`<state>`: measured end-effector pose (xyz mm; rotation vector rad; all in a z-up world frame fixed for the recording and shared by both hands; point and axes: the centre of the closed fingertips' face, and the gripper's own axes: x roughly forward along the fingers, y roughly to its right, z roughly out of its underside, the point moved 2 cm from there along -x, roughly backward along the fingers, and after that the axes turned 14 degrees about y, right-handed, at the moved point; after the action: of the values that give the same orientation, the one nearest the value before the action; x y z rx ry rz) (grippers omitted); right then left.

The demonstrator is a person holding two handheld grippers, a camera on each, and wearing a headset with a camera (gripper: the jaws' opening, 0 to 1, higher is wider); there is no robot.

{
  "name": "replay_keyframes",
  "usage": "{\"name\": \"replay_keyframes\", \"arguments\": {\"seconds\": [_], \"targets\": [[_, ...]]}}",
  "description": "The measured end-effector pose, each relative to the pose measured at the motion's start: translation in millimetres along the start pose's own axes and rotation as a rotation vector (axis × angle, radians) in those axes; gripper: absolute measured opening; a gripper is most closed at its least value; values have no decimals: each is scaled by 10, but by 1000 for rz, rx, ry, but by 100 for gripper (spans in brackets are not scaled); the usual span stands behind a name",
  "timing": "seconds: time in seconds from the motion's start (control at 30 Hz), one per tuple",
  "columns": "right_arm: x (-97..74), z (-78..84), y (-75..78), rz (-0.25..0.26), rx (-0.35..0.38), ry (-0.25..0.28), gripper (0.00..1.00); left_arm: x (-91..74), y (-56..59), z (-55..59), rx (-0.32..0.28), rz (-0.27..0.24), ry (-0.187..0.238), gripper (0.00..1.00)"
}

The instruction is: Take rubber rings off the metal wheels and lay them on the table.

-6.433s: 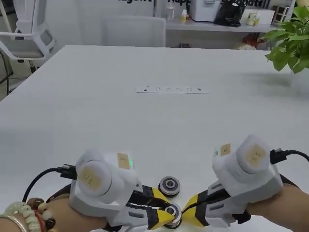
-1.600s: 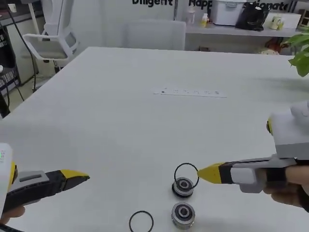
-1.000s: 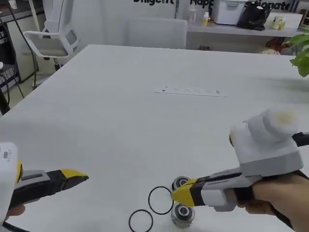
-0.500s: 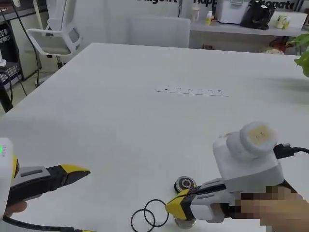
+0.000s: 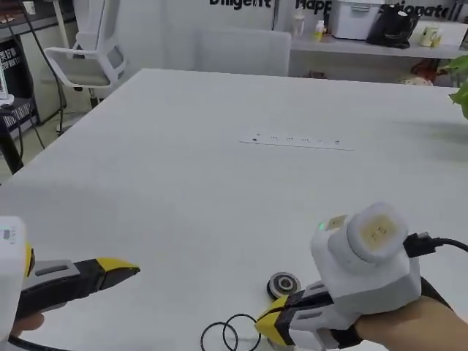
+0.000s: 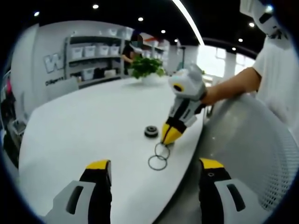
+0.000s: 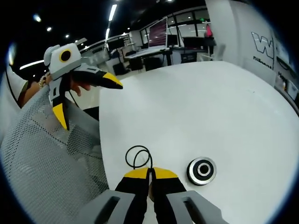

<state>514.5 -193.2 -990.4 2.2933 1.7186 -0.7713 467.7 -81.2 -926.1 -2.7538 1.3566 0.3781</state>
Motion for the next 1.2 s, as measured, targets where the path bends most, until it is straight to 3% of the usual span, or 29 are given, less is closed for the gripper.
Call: {"name": "replay_keyframes", "arguments": {"seconds": [0.27,0.57,0.93,1.2], "targets": [[-3,26,44,14,-32,-13,3,3,9,13,-3,2,-10,77],[-60,-62,125,35,-13,27,2,0,7,17,-6,-2,-11,77],[-174,-290,226,66,44,130,7,4,15,22,-9,3,-15,77],[-320,-675,221,64,54,282,12,17,36,-21,-15,14,10,76]]}}
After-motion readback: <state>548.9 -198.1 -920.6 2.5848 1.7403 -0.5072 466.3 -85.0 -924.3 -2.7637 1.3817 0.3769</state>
